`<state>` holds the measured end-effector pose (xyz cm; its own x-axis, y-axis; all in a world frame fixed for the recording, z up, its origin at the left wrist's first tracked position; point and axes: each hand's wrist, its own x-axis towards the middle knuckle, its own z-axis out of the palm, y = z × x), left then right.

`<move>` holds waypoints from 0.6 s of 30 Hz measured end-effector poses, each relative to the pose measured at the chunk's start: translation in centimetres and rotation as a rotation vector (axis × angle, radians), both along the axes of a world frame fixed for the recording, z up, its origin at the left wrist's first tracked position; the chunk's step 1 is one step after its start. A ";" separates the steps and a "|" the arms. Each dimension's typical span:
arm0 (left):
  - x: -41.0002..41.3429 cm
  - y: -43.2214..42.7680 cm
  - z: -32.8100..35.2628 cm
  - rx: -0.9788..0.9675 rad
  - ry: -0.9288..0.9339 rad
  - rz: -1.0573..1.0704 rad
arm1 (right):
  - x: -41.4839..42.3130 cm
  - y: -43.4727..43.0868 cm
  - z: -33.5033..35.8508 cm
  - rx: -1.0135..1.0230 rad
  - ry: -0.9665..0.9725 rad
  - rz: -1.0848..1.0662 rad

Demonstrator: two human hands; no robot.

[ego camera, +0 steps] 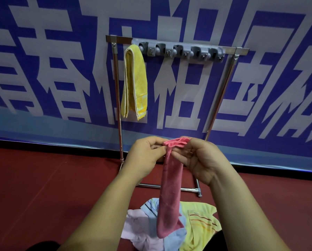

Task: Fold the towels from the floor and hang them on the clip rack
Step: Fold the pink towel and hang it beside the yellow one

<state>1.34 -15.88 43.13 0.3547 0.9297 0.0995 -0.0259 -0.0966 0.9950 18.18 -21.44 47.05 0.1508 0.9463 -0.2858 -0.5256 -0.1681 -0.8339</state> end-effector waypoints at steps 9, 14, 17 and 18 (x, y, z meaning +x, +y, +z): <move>-0.5 0.5 0.8 0.008 0.080 -0.039 | -0.2 -0.2 -1.0 0.042 -0.382 -0.012; -1.1 0.5 1.2 0.013 0.111 -0.071 | -0.8 -0.2 -1.1 0.053 -0.532 -0.075; -1.4 0.3 1.7 0.049 0.135 -0.099 | -0.9 -0.2 -1.2 0.057 -0.670 -0.109; -1.4 0.3 1.7 0.066 0.151 -0.079 | -0.9 -0.1 -1.3 0.060 -0.712 -0.116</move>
<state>-0.04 -15.57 44.82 0.4419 0.8915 0.0998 0.1128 -0.1656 0.9797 17.24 -21.57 45.79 0.3816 0.9239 -0.0290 0.1373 -0.0876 -0.9866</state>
